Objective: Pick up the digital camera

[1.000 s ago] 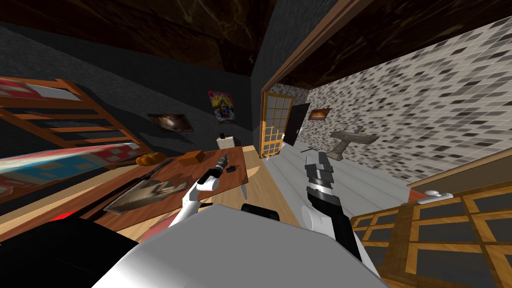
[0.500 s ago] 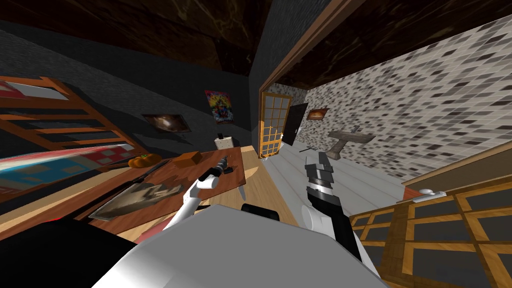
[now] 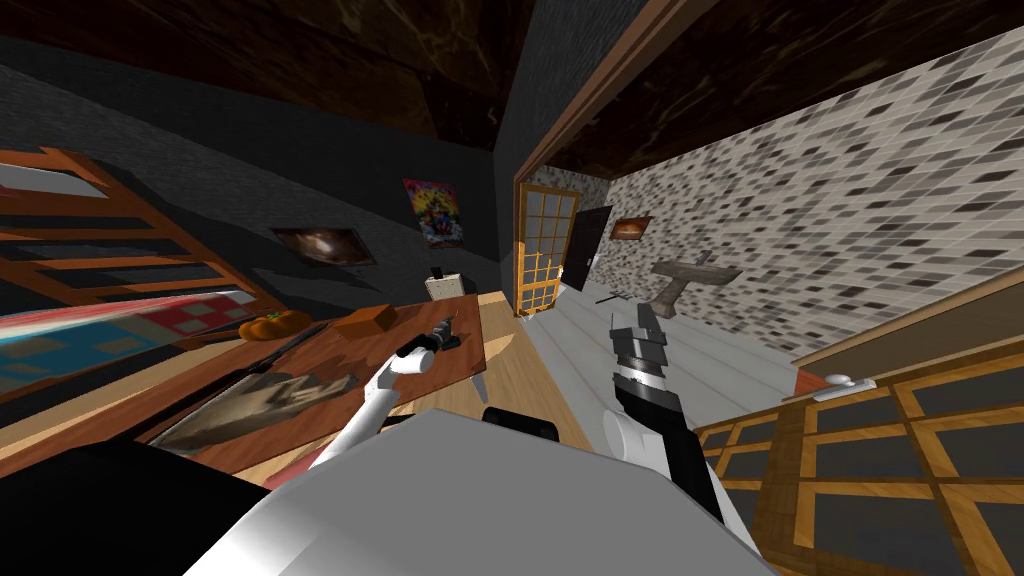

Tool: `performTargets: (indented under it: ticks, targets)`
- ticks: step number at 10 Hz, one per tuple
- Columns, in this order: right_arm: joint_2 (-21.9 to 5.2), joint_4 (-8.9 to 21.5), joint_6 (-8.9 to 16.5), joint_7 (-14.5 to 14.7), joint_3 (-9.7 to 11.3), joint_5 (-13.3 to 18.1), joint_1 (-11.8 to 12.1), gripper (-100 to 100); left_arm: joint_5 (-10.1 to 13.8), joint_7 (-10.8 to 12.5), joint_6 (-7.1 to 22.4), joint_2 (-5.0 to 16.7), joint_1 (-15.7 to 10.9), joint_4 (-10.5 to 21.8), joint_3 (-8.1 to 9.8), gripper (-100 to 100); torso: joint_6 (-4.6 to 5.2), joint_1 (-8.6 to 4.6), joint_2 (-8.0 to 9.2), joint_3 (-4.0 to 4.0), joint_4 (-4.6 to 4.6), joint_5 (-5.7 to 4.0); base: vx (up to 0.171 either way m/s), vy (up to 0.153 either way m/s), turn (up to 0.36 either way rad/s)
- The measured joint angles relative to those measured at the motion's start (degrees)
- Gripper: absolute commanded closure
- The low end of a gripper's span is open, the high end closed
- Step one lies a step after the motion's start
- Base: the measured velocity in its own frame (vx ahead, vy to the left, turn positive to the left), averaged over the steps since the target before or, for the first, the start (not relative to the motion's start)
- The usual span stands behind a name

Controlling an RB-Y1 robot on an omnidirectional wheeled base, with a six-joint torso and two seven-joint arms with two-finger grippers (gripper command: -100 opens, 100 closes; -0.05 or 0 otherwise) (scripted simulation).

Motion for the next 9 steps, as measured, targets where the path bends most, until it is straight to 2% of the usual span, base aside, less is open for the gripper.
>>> performTargets:
  ticks: [4, 6, 7, 9]
  targets:
    - [0.0, 0.0, 0.0, 0.0, 0.0, 0.0, 0.0, 0, 3.33, 0.65, 6.16, 2.97, -2.24, 6.11, 1.03, -100, 0.0, -0.01, -0.06, -0.04, -0.02, 0.0, 0.047, -0.045, -0.037]
    - [0.0, 0.0, 0.0, 0.0, 0.0, 0.0, 0.0, 0, 4.08, 1.31, 9.61, 3.63, -2.38, 7.45, 1.83, -100, 0.0, 0.0, -0.02, -0.02, -0.01, 0.0, 0.034, -0.04, -0.038]
    - [0.0, 0.0, 0.0, 0.0, 0.0, 0.0, 0.0, 0, 5.27, 1.6, 11.49, 4.9, -3.1, 8.88, 2.25, -100, 0.01, -0.01, -0.02, -0.01, 0.0, -0.01, 0.036, -0.033, -0.033]
    - [0.0, 0.0, 0.0, 0.0, 0.0, 0.0, 0.0, 0, 6.26, 1.98, 14.28, 5.85, -4.04, 12.17, 2.57, -100, 0.0, 0.02, -0.05, -0.03, -0.01, 0.01, 0.046, -0.031, -0.039]
